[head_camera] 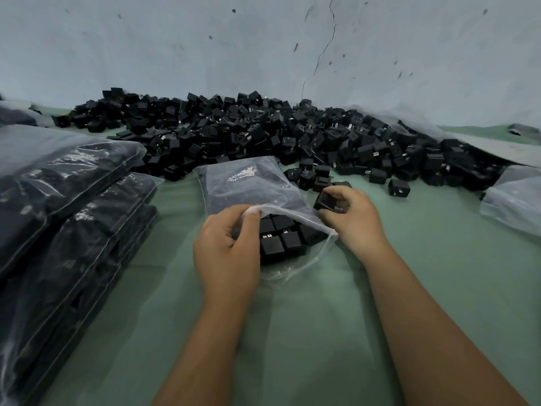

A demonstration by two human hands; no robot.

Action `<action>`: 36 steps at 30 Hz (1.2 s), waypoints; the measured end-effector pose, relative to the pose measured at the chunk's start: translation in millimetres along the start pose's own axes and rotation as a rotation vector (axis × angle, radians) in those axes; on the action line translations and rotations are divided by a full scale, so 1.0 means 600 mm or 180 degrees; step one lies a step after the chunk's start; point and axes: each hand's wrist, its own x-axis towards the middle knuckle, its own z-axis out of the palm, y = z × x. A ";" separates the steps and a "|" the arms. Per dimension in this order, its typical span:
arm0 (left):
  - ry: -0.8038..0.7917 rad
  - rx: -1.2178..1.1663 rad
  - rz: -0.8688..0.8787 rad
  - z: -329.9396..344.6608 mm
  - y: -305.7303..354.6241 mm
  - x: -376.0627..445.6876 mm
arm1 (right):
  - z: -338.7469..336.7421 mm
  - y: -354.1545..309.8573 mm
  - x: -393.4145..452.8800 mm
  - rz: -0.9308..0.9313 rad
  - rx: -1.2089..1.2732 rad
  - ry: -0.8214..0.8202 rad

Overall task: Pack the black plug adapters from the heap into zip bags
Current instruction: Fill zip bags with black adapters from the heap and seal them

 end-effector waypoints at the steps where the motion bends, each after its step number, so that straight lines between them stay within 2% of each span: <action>1: -0.0007 0.0032 -0.0005 -0.001 0.001 0.000 | -0.003 -0.001 -0.004 0.0121 0.0124 0.0130; 6: -0.0050 0.0114 -0.0060 -0.003 0.005 -0.003 | -0.007 -0.022 -0.046 0.0450 0.0684 0.1109; 9: -0.0080 0.0160 -0.0056 -0.002 0.007 -0.004 | -0.006 -0.057 -0.096 -0.0085 0.1138 0.1487; 10: -0.0083 0.0174 -0.0059 -0.001 0.008 -0.004 | -0.005 -0.065 -0.113 -0.0466 0.1096 0.1470; 12: -0.0077 0.0178 -0.0074 -0.001 0.007 -0.004 | 0.005 -0.082 -0.147 -0.1179 0.0653 0.1100; 15: -0.0096 0.0196 0.0010 -0.002 0.006 -0.004 | 0.038 -0.108 -0.168 -0.1626 -0.0415 0.0510; 20: -0.0101 0.0183 0.0023 -0.003 0.008 -0.006 | 0.065 -0.121 -0.162 -0.1551 -0.1442 0.0163; 27: -0.0109 0.0165 -0.0008 -0.002 0.008 -0.005 | 0.039 -0.117 -0.171 -0.1458 -0.1187 0.0323; 32: -0.0073 0.0208 0.0014 -0.001 0.005 -0.003 | 0.044 -0.114 -0.167 -0.1545 -0.1178 0.0102; 36: -0.0073 0.0261 0.0069 -0.002 0.008 -0.004 | 0.043 -0.115 -0.162 -0.1386 -0.1115 -0.0278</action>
